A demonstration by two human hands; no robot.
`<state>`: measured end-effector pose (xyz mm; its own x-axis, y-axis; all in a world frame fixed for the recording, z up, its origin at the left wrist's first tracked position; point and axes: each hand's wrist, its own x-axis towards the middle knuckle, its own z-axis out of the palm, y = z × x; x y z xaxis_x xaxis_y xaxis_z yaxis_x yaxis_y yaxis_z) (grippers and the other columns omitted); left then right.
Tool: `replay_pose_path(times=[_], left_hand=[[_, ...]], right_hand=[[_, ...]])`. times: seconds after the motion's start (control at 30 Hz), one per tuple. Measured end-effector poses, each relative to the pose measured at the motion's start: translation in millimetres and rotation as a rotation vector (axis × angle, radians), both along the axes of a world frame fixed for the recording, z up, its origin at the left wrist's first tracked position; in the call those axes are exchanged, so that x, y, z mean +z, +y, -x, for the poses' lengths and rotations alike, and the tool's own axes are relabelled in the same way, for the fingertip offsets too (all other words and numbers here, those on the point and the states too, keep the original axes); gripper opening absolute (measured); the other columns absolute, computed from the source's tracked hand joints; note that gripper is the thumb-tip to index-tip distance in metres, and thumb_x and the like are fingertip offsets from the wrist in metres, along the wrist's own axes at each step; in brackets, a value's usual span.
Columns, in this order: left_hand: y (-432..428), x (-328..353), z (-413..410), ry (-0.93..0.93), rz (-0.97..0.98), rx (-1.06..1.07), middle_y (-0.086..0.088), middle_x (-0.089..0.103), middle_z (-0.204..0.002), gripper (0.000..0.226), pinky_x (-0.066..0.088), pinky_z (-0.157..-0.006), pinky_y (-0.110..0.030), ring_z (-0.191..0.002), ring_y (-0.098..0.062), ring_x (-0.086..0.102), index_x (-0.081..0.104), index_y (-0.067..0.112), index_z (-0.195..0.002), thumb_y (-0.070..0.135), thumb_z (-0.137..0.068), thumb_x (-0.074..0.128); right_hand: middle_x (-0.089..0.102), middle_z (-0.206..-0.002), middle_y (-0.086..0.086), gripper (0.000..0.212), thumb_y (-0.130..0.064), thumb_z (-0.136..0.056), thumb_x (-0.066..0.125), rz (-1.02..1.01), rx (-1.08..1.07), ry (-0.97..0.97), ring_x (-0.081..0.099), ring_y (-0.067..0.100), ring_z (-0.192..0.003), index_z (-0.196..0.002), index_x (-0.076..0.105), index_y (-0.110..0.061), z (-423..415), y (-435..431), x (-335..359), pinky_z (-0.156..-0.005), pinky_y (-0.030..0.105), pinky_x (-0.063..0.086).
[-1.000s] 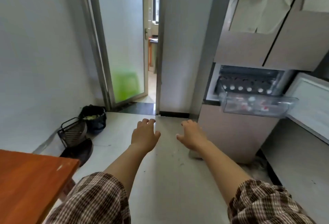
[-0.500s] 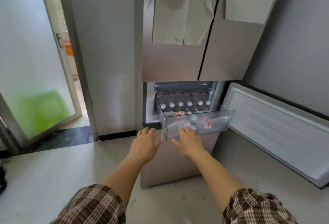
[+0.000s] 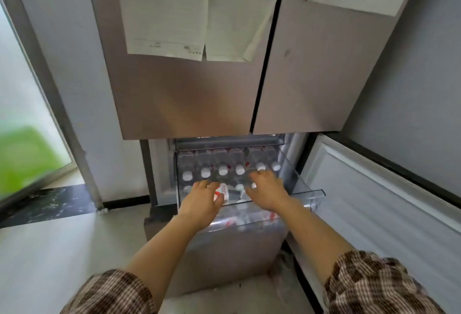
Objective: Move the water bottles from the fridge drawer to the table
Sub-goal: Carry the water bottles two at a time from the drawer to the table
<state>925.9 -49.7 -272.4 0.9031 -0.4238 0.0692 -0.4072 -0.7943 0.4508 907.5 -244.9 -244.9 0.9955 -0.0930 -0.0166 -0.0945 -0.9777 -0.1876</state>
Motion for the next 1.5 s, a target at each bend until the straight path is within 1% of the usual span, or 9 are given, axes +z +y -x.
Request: replay_pose_path(times=[0.33,0.43,0.57,0.7,0.8,0.97,1.1,1.3,1.5], left_hand=[[-57.3,-37.8,-73.0,0.427,-0.137,0.057,-0.007,0.068,-0.115,0.023,0.044,-0.087,-0.026,-0.106,-0.025,0.061,0.072,0.017,-0.106,0.022,-0.087,0.060],[-62.0,-46.3,-82.1,0.520,-0.137,0.057,-0.008,0.070,-0.109,0.021,0.043,-0.082,-0.024,-0.104,-0.025,0.061,0.074,0.013,-0.098,0.011,-0.080,0.064],[-73.7,-54.6,-90.7,0.539,-0.111,0.085,-0.008,0.067,-0.115,0.030,0.048,-0.090,-0.028,-0.104,-0.023,0.061,0.070,0.014,-0.110,0.017,-0.080,0.071],[-97.3,-60.3,-93.1,0.508,-0.061,0.040,-0.009,0.070,-0.103,0.025,0.046,-0.074,-0.026,-0.088,-0.019,0.061,0.071,0.012,-0.101,0.023,-0.079,0.073],[-115.7,-65.7,-94.0,0.490,-0.061,-0.011,-0.008,0.068,-0.105,0.030,0.049,-0.079,-0.030,-0.093,-0.021,0.061,0.065,0.014,-0.105,0.022,-0.077,0.073],[-138.1,-74.8,-99.5,0.401,-0.349,-0.100,-0.013,0.058,-0.125,0.041,0.045,-0.093,-0.035,-0.112,-0.029,0.055,0.055,0.013,-0.124,0.029,-0.087,0.061],[-147.5,-78.2,-105.5,0.363,-0.503,-0.175,-0.013,0.058,-0.126,0.043,0.044,-0.094,-0.038,-0.113,-0.029,0.055,0.053,0.013,-0.124,0.031,-0.086,0.064],[-146.2,-73.1,-110.3,0.295,-0.470,-0.163,-0.009,0.062,-0.114,0.044,0.045,-0.081,-0.034,-0.100,-0.026,0.058,0.057,0.015,-0.112,0.035,-0.077,0.072],[-115.1,-22.7,-104.5,0.243,-0.346,-0.096,-0.003,0.068,-0.090,0.030,0.046,-0.064,-0.031,-0.077,-0.020,0.060,0.063,0.021,-0.085,0.044,-0.068,0.072]], right_hand=[[0.053,-0.135,0.002,0.045,-0.020,-0.073,0.078,-0.177,0.371,0.596,0.053,0.024,-0.111,-0.115,0.067,-0.033,-109.5,-56.7,-56.7,-0.087,0.032,0.043],[0.041,-0.142,0.004,0.048,-0.025,-0.076,0.074,-0.055,0.473,0.668,0.042,0.028,-0.121,-0.120,0.062,-0.039,-119.7,-56.4,-73.6,-0.101,0.042,0.038],[0.038,-0.136,-0.001,0.050,-0.037,-0.075,0.073,-0.053,0.563,0.669,0.031,0.027,-0.126,-0.123,0.058,-0.044,-123.7,-65.1,-74.9,-0.105,0.047,0.029],[0.044,-0.124,-0.007,0.041,-0.032,-0.069,0.078,-0.287,0.548,0.632,0.037,0.022,-0.117,-0.105,0.063,-0.045,-123.6,-78.9,-56.6,-0.097,0.039,0.035],[0.049,-0.119,-0.008,0.037,-0.024,-0.071,0.080,-0.462,0.501,0.583,0.043,0.019,-0.116,-0.102,0.065,-0.037,-122.4,-91.5,-42.3,-0.100,0.039,0.037],[0.058,-0.114,-0.006,0.036,-0.015,-0.070,0.082,-0.711,0.387,0.426,0.052,0.011,-0.108,-0.100,0.068,-0.027,-121.7,-108.5,-26.4,-0.087,0.018,0.038],[0.061,-0.115,-0.001,0.038,-0.012,-0.068,0.084,-0.780,0.357,0.331,0.055,0.013,-0.110,-0.100,0.068,-0.024,-118.6,-112.2,-27.8,-0.097,0.027,0.040],[0.058,-0.098,-0.018,0.037,-0.014,-0.069,0.084,-0.810,0.331,0.243,0.055,-0.007,-0.093,-0.090,0.064,-0.037,-117.2,-113.9,-26.6,-0.084,0.013,0.039],[0.067,-0.101,-0.007,0.029,-0.015,-0.076,0.078,-0.769,0.349,0.195,0.059,0.002,-0.096,-0.103,0.066,-0.016,-115.2,-118.4,-12.3,-0.087,0.024,0.045]])
